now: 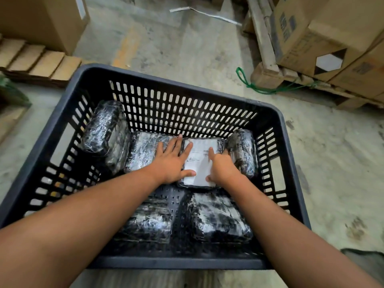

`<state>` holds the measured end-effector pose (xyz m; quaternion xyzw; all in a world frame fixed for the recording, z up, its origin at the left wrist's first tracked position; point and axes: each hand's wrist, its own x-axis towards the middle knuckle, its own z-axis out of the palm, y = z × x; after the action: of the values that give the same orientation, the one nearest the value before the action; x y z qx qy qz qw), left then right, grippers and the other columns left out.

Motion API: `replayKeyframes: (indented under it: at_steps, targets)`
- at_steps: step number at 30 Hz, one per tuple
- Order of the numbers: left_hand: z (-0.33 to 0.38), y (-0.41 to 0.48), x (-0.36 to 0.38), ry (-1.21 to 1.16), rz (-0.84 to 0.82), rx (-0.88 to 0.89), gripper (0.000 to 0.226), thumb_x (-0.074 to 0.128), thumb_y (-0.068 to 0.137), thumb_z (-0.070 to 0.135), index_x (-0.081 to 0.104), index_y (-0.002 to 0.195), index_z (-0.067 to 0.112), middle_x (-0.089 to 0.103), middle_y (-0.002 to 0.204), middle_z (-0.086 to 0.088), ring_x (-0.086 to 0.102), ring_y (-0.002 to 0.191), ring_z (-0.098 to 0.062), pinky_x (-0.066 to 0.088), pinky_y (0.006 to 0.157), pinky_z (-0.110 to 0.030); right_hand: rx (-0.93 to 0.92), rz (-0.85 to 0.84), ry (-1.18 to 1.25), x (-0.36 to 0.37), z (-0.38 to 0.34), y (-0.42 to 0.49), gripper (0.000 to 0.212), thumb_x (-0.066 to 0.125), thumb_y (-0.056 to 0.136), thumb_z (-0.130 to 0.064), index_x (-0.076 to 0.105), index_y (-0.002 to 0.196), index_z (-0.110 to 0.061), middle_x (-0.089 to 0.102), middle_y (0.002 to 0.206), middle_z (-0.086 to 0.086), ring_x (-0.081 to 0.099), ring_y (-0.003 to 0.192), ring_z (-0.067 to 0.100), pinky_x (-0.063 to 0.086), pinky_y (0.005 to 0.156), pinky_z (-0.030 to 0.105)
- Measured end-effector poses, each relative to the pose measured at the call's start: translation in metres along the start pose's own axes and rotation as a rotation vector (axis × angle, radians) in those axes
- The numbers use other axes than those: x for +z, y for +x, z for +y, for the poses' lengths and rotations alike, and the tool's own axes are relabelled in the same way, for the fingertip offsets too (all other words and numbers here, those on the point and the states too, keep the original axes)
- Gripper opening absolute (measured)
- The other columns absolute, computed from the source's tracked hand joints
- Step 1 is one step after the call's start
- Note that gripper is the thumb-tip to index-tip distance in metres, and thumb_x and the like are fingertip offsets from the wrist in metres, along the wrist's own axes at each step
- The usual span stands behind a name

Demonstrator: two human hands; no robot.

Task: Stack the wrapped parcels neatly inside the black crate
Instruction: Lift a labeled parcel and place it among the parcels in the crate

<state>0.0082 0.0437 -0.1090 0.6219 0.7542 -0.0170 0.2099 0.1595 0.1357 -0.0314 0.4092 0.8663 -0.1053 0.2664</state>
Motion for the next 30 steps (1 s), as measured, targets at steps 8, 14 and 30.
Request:
replayKeyframes:
  at_steps: [8, 14, 30]
  targets:
    - [-0.008, 0.005, -0.008, -0.037, -0.133, 0.088, 0.135, 0.034, 0.059, 0.100, -0.034, 0.150, 0.026, -0.043, 0.155, -0.009, -0.043, 0.138, -0.034, -0.031, 0.101, -0.064, -0.017, -0.055, -0.056, 0.017, -0.002, 0.004, 0.120, 0.078, 0.087, -0.046, -0.001, 0.160, 0.007, -0.009, 0.164, 0.037, 0.013, 0.152, 0.053, 0.026, 0.122, 0.044]
    - [-0.002, -0.002, -0.017, -0.034, -0.178, 0.077, 0.148, 0.061, 0.055, 0.091, -0.034, 0.150, 0.027, -0.045, 0.153, -0.007, -0.045, 0.137, -0.032, -0.034, 0.097, -0.060, -0.071, -0.031, 0.107, 0.003, 0.007, -0.014, 0.116, 0.091, 0.077, -0.033, 0.018, 0.163, -0.003, -0.002, 0.169, 0.027, 0.035, 0.149, 0.042, 0.031, 0.119, 0.038]
    - [0.004, -0.004, -0.021, -0.062, -0.107, 0.104, 0.127, 0.068, 0.073, 0.071, -0.018, 0.155, 0.026, -0.030, 0.159, 0.004, -0.020, 0.150, -0.026, -0.027, 0.096, -0.064, 0.261, 0.284, 0.231, -0.048, 0.039, -0.048, 0.104, 0.078, 0.086, -0.050, 0.024, 0.159, 0.002, 0.035, 0.152, 0.025, 0.037, 0.141, 0.039, 0.033, 0.120, 0.043]
